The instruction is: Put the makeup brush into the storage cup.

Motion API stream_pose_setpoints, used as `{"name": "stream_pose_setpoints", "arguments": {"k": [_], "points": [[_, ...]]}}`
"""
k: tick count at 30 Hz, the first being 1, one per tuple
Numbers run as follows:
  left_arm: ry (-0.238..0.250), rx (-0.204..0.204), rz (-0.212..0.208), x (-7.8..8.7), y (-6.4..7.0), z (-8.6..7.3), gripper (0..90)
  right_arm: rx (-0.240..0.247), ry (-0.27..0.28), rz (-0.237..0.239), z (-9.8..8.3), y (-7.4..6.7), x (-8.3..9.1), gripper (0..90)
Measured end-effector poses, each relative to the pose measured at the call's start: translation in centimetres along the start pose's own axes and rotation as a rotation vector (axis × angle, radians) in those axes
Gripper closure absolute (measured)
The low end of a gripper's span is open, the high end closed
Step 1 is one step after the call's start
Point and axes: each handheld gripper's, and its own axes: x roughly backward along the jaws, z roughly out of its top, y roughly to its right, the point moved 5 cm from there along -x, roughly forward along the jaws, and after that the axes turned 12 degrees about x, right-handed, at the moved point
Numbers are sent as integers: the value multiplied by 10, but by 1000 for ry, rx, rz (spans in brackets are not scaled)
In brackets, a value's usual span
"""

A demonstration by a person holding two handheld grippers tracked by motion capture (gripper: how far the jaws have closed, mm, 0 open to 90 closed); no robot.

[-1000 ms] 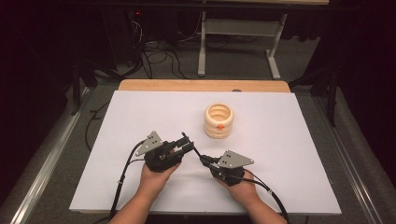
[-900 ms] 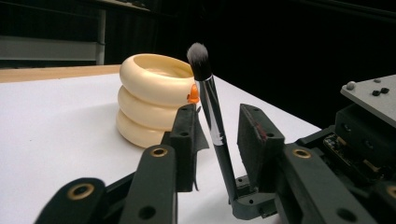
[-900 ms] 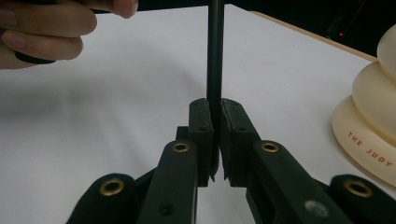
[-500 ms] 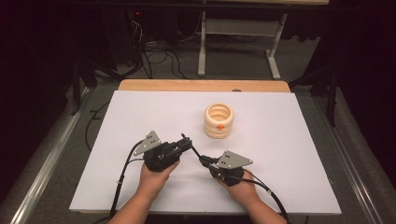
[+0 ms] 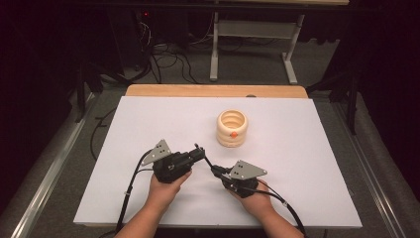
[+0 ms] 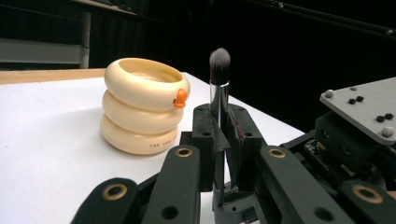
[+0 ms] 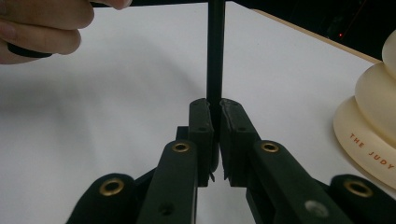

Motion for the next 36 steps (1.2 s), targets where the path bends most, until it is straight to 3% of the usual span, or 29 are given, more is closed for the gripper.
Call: {"name": "stream_pose_setpoints", "arguments": {"k": [10, 31, 36], "points": [[-1, -2, -16, 0, 1, 0, 837, -19, 2, 4, 0, 1, 0, 840], [-18, -28, 7, 0, 2, -1, 836, -69, 7, -7, 4, 5, 2, 517], [-27, -39, 17, -1, 3, -2, 836, -61, 1, -14, 4, 7, 3, 474]]}}
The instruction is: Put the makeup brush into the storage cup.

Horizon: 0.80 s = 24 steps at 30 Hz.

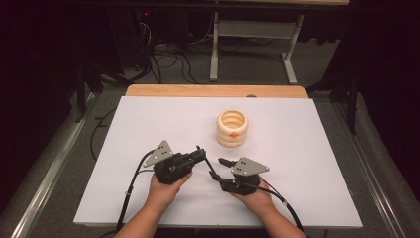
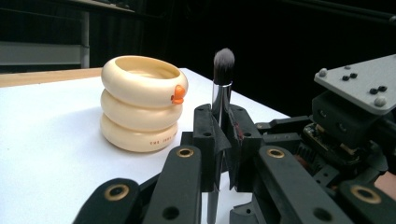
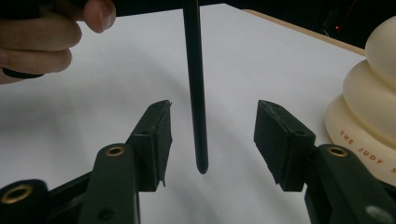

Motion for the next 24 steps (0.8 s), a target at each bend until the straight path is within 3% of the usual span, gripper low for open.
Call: {"name": "stream_pose_setpoints", "arguments": {"k": [12, 19, 24], "points": [[-48, -50, 33, -4, 6, -3, 836, -24, 29, -19, 11, 1, 5, 432], [-53, -59, 33, -6, 9, -4, 836, -13, 41, -33, 16, -2, 5, 488], [-60, -68, 32, -6, 12, -4, 836, 7, 55, -27, 21, -4, 5, 579]]}}
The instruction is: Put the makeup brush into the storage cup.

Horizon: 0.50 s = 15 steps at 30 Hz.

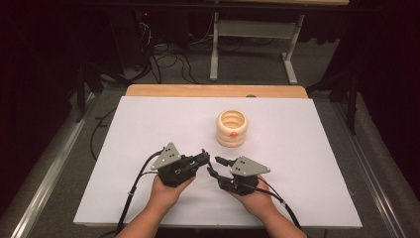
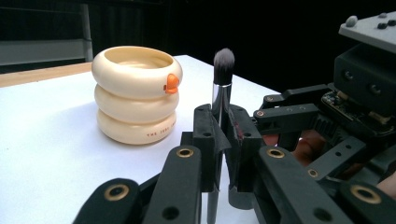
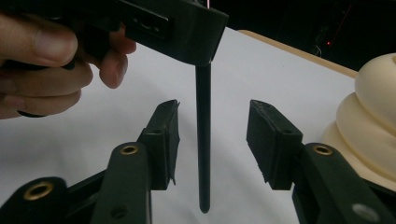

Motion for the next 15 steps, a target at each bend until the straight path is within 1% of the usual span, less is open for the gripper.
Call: {"name": "stream_pose_setpoints", "arguments": {"k": [3, 8, 10, 12, 15], "points": [[-6, -7, -2, -1, 2, -1, 836, -4, 1, 1, 2, -1, -1, 611], [-9, -14, -6, -2, 5, -2, 836, 4, -9, 0, 3, -2, -1, 666], [-14, -18, -5, -2, 5, -2, 836, -5, -11, 1, 3, -2, -1, 682], [-15, -19, -8, -3, 6, -2, 836, 0, -10, 0, 4, -1, -1, 702], [-17, -22, -9, -3, 7, -3, 835, -4, -10, 8, 4, -2, -1, 728]]}}
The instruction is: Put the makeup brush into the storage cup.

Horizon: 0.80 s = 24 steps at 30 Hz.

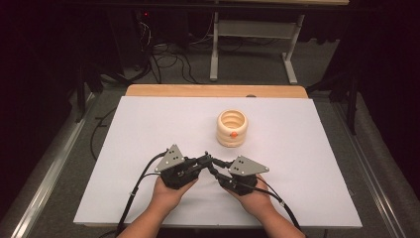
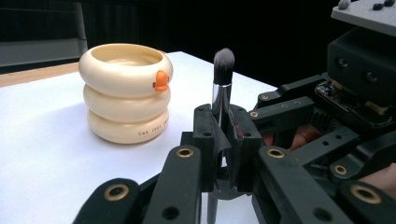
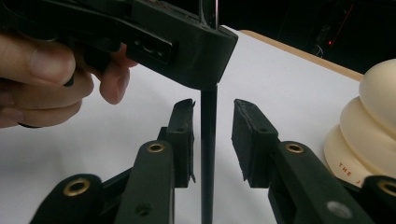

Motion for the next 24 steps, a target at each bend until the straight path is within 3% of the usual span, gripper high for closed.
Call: {"name": "stream_pose_setpoints", "arguments": {"k": [15, 24], "points": [[-1, -3, 0, 0, 1, 0, 835, 12, 16, -2, 2, -2, 1, 845], [5, 0, -3, 0, 2, 0, 833, 30, 18, -6, 3, -2, 2, 857]]}}
